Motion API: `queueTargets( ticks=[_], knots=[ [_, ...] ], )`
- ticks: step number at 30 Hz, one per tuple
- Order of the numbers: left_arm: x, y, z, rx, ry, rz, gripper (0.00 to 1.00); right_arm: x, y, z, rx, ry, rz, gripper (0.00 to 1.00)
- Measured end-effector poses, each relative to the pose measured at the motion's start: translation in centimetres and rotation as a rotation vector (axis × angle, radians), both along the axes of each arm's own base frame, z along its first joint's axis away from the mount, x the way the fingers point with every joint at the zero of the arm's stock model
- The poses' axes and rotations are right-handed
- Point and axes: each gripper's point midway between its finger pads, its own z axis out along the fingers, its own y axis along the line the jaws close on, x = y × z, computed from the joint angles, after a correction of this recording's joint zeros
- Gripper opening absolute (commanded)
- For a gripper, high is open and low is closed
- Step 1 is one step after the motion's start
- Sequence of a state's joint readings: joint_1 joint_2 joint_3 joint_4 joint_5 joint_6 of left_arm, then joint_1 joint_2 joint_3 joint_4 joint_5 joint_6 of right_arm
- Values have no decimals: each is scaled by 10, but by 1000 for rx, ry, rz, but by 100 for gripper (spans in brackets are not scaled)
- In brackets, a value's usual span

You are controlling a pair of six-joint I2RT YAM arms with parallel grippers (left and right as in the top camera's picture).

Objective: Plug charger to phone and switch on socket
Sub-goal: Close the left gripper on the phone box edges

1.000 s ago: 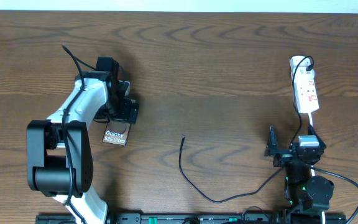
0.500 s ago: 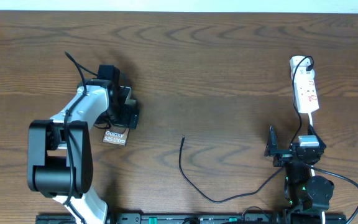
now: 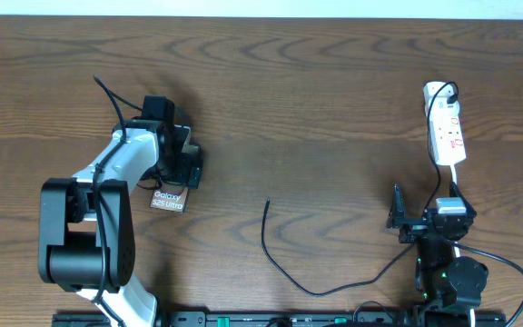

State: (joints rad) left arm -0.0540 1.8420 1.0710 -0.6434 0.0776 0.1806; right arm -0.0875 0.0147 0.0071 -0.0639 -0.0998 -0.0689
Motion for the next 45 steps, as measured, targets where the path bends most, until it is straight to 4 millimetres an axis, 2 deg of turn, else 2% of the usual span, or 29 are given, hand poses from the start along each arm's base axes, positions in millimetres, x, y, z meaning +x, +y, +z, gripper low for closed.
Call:
queueTargets(
  ticks=[8, 24, 45],
  knots=[
    [6, -1, 0, -6, -25, 0, 98, 0, 0, 0, 0, 0, 0, 99],
    [-2, -1, 0, -5, 7, -5, 98, 0, 0, 0, 0, 0, 0, 99],
    [-2, -1, 0, -5, 8, -4, 98, 0, 0, 0, 0, 0, 0, 99]
  ],
)
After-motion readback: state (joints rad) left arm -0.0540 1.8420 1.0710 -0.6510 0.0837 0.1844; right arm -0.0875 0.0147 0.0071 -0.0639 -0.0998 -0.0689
